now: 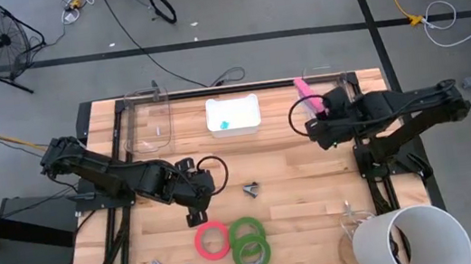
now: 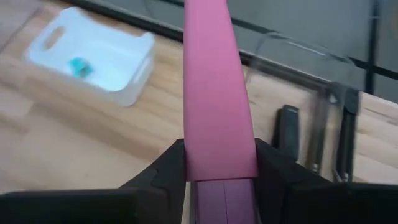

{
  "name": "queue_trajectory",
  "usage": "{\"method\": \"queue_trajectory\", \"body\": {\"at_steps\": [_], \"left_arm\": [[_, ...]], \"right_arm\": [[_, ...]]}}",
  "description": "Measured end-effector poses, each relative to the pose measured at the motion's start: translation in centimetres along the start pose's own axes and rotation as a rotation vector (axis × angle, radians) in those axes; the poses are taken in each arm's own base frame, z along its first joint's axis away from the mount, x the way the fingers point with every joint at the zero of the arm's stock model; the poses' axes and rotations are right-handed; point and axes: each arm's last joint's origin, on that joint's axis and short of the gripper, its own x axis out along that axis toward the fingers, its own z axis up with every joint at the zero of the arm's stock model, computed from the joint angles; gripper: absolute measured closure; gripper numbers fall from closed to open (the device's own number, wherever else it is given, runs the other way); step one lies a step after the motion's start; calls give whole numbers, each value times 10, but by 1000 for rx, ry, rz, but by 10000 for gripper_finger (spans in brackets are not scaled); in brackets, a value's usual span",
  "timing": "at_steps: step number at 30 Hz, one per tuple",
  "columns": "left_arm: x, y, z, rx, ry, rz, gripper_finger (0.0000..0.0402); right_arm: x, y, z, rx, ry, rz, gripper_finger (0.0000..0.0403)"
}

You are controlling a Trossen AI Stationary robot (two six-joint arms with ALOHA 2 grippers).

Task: Pick and place Stapler, Stapler remover, tape
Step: Put the pink stapler into the right transparent bin

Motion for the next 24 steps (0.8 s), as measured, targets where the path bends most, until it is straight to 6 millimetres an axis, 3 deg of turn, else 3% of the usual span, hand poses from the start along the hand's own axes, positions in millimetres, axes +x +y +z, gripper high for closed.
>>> {"method": "queue_trajectory", "body": {"at_steps": [11,24], "left_arm": [[-2,-6,-3,24,-23,26,209],[-2,-8,1,14,-74,23,209]], "right_arm": [[54,-27,-50,142,-31,-213,271],[86,-44,-76,310,-191,-188,271]]}}
